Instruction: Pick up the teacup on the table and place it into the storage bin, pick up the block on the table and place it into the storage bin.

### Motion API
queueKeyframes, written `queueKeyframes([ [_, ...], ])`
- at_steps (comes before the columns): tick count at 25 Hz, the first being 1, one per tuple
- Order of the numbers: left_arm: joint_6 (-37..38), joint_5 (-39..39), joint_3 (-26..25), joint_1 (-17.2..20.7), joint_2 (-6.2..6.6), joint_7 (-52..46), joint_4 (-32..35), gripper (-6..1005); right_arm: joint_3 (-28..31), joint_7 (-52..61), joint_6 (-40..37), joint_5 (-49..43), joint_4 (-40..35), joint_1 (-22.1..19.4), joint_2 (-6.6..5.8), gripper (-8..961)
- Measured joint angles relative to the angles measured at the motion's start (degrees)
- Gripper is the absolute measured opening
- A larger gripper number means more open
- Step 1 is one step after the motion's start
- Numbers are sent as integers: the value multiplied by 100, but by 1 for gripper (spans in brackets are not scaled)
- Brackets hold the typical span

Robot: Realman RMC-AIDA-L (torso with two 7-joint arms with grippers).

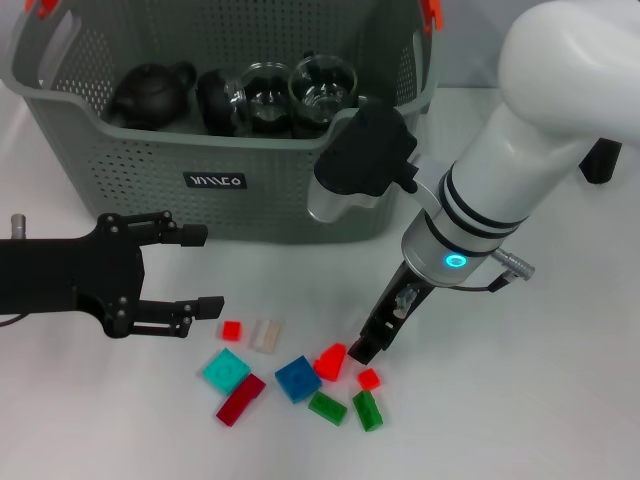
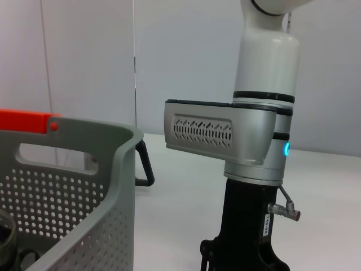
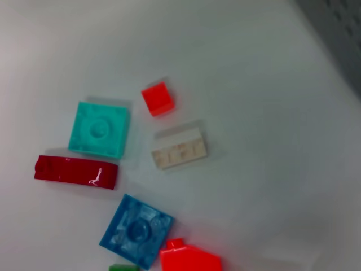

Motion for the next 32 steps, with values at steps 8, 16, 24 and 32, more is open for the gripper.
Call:
queueKeyframes([
  [8, 2, 0, 0, 0, 0, 14, -9, 829, -68, 31, 46, 0, 5, -7, 5, 648],
  [16, 0, 0, 0, 6, -9, 41, -9, 829, -88, 62, 22, 95, -55, -22, -5, 479],
  [24, 22, 4, -50, 38, -3, 42, -8, 829, 115, 176, -342, 25, -743, -353, -106, 439],
  [32, 57, 18, -148, 34, 8, 33, 2, 829, 1341, 449, -1945, -540, -3201, -1052, -113, 442],
])
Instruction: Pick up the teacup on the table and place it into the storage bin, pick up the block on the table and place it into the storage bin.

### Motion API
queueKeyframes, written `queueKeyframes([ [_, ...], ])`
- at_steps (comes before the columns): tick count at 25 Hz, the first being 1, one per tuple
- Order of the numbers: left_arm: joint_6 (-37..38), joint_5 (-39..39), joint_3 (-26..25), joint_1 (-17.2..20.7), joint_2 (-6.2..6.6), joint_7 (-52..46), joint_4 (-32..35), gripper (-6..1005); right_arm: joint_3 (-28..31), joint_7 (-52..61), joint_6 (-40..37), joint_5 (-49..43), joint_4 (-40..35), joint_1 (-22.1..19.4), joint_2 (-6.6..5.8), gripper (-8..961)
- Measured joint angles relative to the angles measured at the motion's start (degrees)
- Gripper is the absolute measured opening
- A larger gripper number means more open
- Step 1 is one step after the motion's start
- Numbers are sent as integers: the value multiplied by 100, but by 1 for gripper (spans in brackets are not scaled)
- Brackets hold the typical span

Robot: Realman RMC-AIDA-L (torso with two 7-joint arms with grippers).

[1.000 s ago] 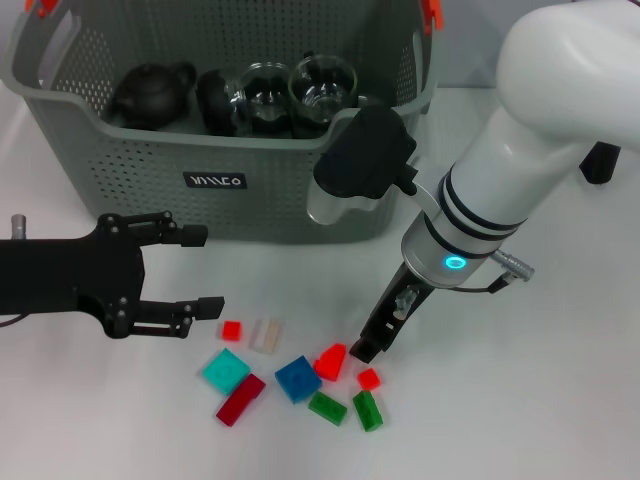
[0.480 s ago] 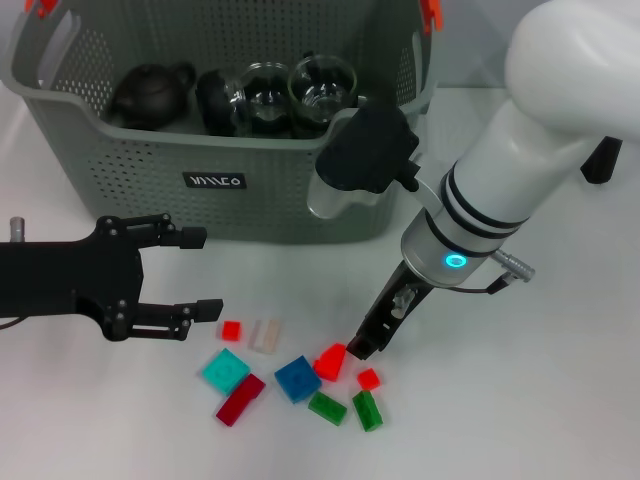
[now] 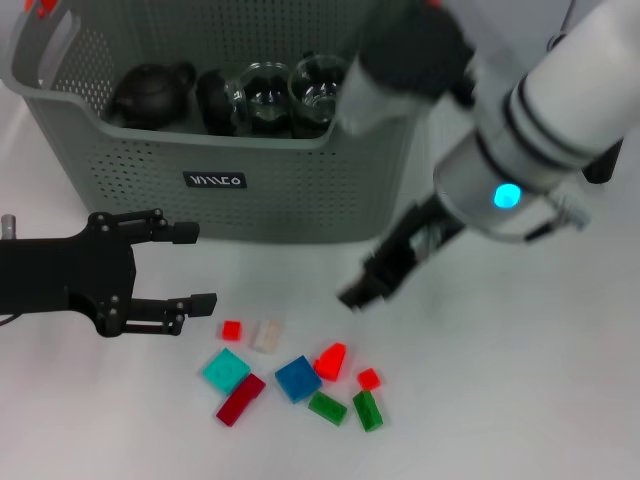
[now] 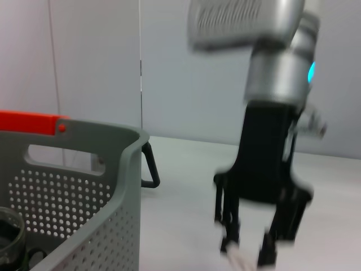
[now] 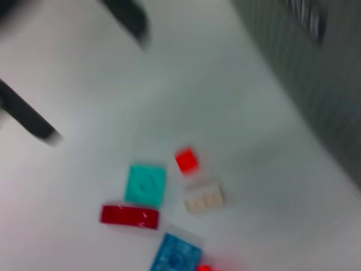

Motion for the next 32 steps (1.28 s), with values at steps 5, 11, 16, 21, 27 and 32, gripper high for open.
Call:
queueKeyframes([
  [5, -22, 0, -2, -3, 0, -2, -3, 829, 860, 2, -612, 298, -1291, 266, -2, 444],
  [11, -46, -16, -1, -13, -9, 11, -21, 829, 1316, -428, 18, -132, -931, 981, 20, 446],
  [16, -54, -20, -1, -33, -22, 12, -70, 829, 1313, -812, 1238, -685, 399, 1505, 8, 448],
  [21, -66, -42, -1, -40, -26, 10, -81, 829, 1346, -1162, 2363, -1004, 1552, 1839, -9, 449],
  [27, -114, -45, -1, -74, -27, -16, -121, 829, 1312, -1454, 3073, -1045, 2097, 1912, -2, 452],
  [32, -116, -45, -1, -89, -27, -32, -133, 829, 1307, -1436, 3057, -1051, 2122, 1904, -3, 454],
])
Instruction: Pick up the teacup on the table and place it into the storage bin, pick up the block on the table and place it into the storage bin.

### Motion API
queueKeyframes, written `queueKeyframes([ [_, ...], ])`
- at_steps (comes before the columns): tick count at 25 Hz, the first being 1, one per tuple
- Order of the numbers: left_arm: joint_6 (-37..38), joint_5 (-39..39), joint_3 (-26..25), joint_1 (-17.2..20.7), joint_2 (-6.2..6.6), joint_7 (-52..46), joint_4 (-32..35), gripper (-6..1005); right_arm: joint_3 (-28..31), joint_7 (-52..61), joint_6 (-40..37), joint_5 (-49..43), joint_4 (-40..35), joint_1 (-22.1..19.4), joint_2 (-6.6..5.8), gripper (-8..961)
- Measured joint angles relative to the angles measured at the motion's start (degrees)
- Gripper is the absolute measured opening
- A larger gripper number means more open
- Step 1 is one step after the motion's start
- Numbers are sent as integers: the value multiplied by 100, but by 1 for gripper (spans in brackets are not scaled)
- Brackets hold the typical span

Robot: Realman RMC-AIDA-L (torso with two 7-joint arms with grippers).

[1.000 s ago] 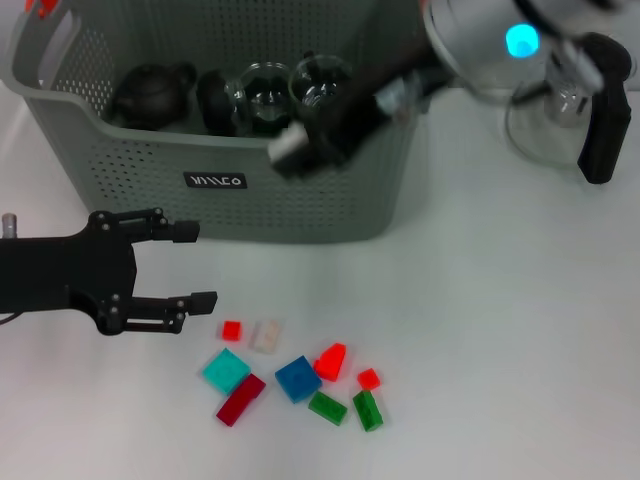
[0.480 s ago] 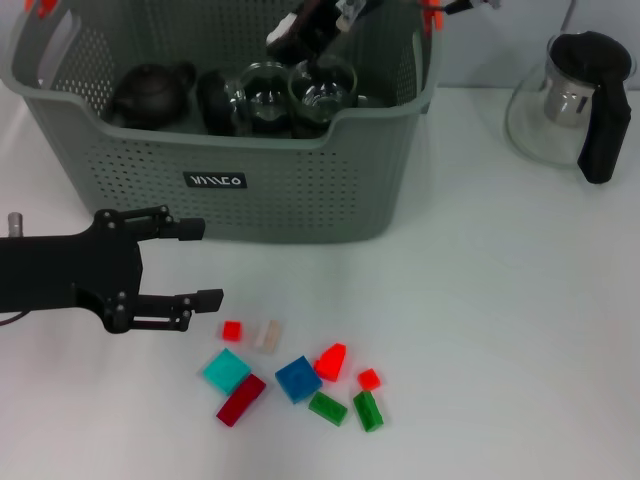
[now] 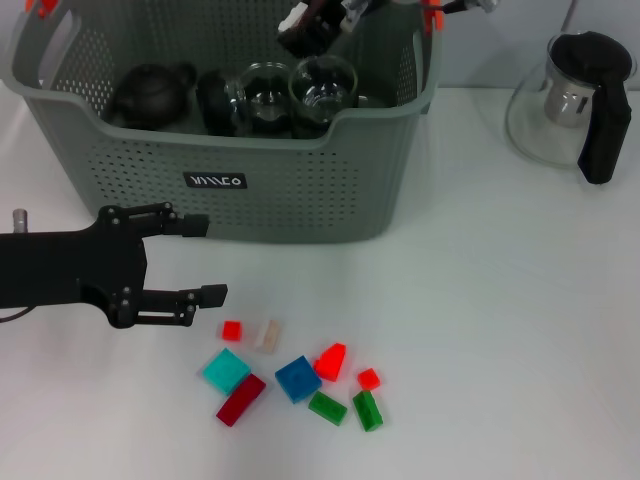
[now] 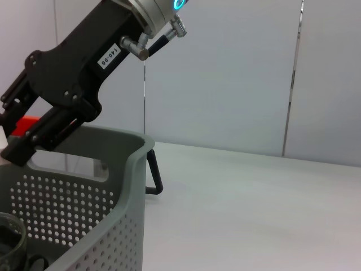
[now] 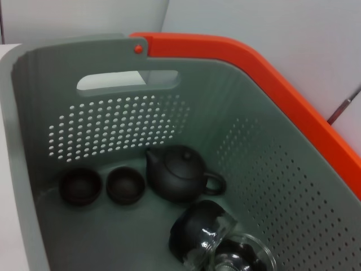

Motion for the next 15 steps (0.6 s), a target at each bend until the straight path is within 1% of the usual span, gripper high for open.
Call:
queueKeyframes([
  [4, -10, 0, 0, -5, 0, -2, -7, 829, 14, 19, -33, -8, -38, -37, -6, 455],
  [8, -10, 0, 0, -6, 5, -3, -10, 829, 39, 10, -51, -44, -350, -180, -8, 638],
  [9, -10, 0, 0, -7, 6, -4, -10, 829, 29, 13, -99, -45, -556, -277, -6, 684],
  [12, -8, 7, 1, -3, 9, -4, -11, 829, 11, 42, -374, 14, -1391, -647, 2, 771],
  [15, -6, 25, 0, 2, 16, -4, -10, 829, 18, 113, -897, 275, -2363, -1076, 2, 857],
])
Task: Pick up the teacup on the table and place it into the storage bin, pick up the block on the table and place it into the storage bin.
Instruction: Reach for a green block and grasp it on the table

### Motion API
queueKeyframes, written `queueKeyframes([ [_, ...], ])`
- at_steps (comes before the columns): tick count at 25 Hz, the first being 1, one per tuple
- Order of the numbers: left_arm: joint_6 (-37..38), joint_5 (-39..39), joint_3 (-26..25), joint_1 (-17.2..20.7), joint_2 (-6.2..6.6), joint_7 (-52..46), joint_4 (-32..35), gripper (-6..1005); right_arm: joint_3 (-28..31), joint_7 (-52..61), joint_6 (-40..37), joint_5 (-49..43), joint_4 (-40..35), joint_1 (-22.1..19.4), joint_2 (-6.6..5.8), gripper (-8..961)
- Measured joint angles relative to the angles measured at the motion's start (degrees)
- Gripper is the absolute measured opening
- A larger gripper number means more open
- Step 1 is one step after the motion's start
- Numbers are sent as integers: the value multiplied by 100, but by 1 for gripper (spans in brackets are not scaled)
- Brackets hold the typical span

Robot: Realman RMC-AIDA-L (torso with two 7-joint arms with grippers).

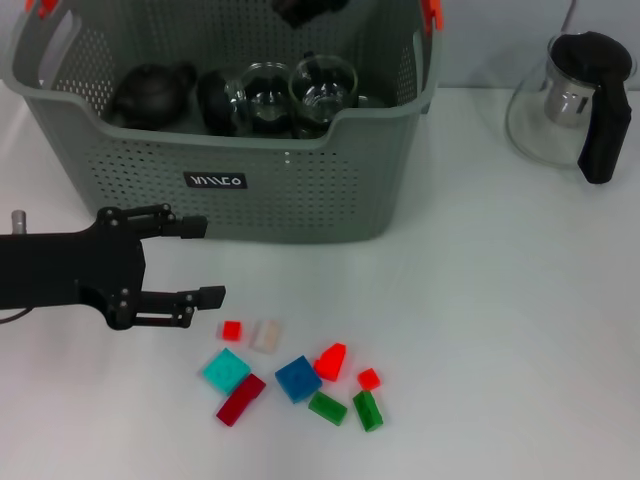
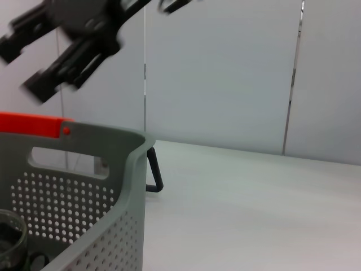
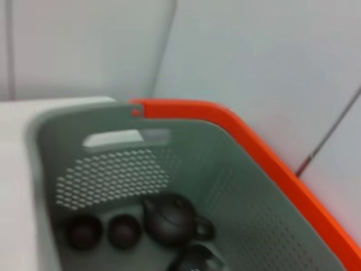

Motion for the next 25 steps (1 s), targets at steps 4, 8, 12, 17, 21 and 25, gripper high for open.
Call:
queueKeyframes([
  [4, 3, 16, 0, 11, 2, 18, 0, 830, 93, -17, -875, 567, -1004, -598, -9, 925],
  [8, 22, 20, 0, 19, 2, 32, 7, 830, 138, -194, -1965, 1081, -1819, -1214, -17, 946],
  [12, 29, 20, 0, 28, 2, 33, 16, 830, 116, -404, -3090, 1280, -2068, -1555, -16, 946],
  [17, 28, 20, 0, 36, 2, 38, 13, 830, -240, -528, -3633, 1336, -1878, -1758, 7, 947],
  [21, 6, 20, 0, 37, 2, 44, 7, 830, -661, -663, -3493, 1428, -1422, -1805, 20, 947],
  [25, 4, 20, 0, 37, 2, 44, 3, 830, -1096, -910, -3090, 1581, -674, -1726, 27, 947],
])
